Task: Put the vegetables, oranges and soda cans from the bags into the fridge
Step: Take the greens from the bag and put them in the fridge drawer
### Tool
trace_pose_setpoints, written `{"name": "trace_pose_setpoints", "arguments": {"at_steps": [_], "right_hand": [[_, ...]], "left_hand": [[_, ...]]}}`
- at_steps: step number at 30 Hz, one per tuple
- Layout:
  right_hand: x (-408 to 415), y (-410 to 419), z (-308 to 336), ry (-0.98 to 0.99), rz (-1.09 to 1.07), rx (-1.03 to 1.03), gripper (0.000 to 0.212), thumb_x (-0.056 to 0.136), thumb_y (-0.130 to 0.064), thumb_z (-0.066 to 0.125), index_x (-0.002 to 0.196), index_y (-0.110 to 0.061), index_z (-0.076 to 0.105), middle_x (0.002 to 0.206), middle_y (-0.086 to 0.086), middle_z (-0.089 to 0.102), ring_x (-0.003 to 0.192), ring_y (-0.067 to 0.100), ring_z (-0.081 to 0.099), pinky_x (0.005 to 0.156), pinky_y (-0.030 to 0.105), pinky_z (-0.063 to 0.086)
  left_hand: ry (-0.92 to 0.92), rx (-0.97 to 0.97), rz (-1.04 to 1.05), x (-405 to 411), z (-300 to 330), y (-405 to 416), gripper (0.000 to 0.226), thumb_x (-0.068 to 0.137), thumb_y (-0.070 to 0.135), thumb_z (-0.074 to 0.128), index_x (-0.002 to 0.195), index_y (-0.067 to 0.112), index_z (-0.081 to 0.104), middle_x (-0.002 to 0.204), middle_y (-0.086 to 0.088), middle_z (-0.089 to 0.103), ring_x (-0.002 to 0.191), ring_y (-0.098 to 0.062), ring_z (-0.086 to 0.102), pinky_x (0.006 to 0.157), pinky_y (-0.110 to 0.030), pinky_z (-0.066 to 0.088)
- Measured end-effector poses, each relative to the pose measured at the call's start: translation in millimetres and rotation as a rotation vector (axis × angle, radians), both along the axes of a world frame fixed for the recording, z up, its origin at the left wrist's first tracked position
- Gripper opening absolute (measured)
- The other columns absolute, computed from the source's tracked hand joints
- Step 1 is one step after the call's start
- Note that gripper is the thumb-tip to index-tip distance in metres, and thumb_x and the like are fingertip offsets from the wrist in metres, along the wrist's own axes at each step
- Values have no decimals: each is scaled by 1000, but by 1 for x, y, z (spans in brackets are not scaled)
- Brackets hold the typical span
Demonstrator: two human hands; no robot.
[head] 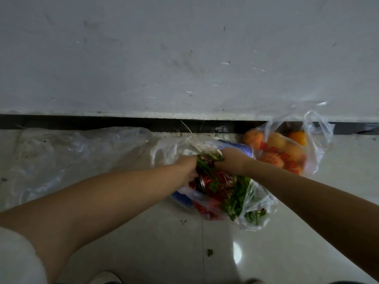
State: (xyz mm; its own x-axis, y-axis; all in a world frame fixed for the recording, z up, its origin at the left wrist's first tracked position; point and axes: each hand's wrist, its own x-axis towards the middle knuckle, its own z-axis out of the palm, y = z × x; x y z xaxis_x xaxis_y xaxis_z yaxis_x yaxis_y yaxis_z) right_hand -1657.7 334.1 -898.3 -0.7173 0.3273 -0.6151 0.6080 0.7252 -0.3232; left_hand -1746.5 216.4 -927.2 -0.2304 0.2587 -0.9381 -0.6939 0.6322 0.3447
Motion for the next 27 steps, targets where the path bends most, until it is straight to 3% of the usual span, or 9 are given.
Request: {"name": "trace_pose_setpoints", "arguments": {"at_steps": [2, 8, 11, 13, 16, 19, 22, 24, 27], "right_hand": [[-2, 4, 3, 8, -24, 12, 23, 90, -22, 55, 98, -3, 63, 86, 8, 55, 79, 20, 52, 69, 26, 38], [-6, 7, 8, 5, -33, 22, 27, 90, -18, 51, 64, -16, 44, 70, 1, 49, 75, 20, 52, 67, 29, 39], [-8, 12, 7, 39, -116, -43, 20, 91, -16, 51, 71, -14, 51, 68, 2, 56, 64, 17, 57, 61, 28, 46], [-9, 18, 6, 75, -196, -94, 15, 90, -16, 52, 76, -13, 54, 63, 0, 58, 55, 11, 58, 55, 22, 46], [-8, 24, 4, 103, -316, -187, 13, 89, -16, 53, 87, -6, 61, 58, 0, 59, 49, 9, 59, 55, 23, 48], [-6, 27, 7, 120, -374, -261, 13, 90, -15, 53, 90, -6, 62, 56, -1, 58, 47, 9, 56, 54, 23, 46], [0, 24, 18, 194, -535, -380, 18, 92, -18, 52, 88, -6, 63, 59, -1, 59, 49, 13, 52, 64, 30, 47], [7, 16, 32, 215, -647, -431, 29, 92, -25, 55, 70, -7, 62, 54, 0, 56, 50, 15, 51, 67, 32, 46], [23, 1, 71, 256, -794, -493, 33, 90, -27, 57, 74, 1, 65, 54, 5, 55, 54, 19, 52, 66, 36, 48]], "left_hand": [[98, 7, 124, 9, -5, 8, 27, 95, 29, 47, 101, 5, 58, 95, -10, 64, 81, -21, 62, 65, -29, 54], [181, 26, 238, 10, 0, 35, 44, 94, 21, 49, 133, 1, 43, 130, -18, 55, 114, -32, 59, 92, -40, 52], [182, 12, 370, 8, 1, 35, 37, 95, 15, 48, 130, 1, 45, 117, -17, 61, 97, -29, 63, 79, -39, 57], [91, 54, 294, 9, 10, 24, 29, 96, 19, 47, 120, 4, 53, 100, -14, 65, 79, -25, 65, 61, -33, 58], [-33, 131, 183, 7, 24, 1, 19, 95, 18, 51, 111, 9, 57, 84, -15, 68, 70, -25, 67, 59, -36, 59], [-101, 118, 124, 12, 46, -24, 16, 98, 13, 44, 84, 11, 52, 49, -4, 50, 41, -13, 48, 44, -25, 49], [0, 109, -54, 21, 69, -41, 20, 99, 17, 44, 88, 19, 60, 69, -5, 62, 60, -17, 58, 61, -29, 51], [71, 159, -120, 28, 92, -47, 21, 99, 19, 43, 97, 23, 63, 82, -3, 67, 73, -17, 63, 69, -29, 51], [180, 221, -276, 37, 133, -52, 19, 100, 16, 40, 99, 20, 58, 69, 1, 59, 59, -10, 54, 58, -22, 46]]}}
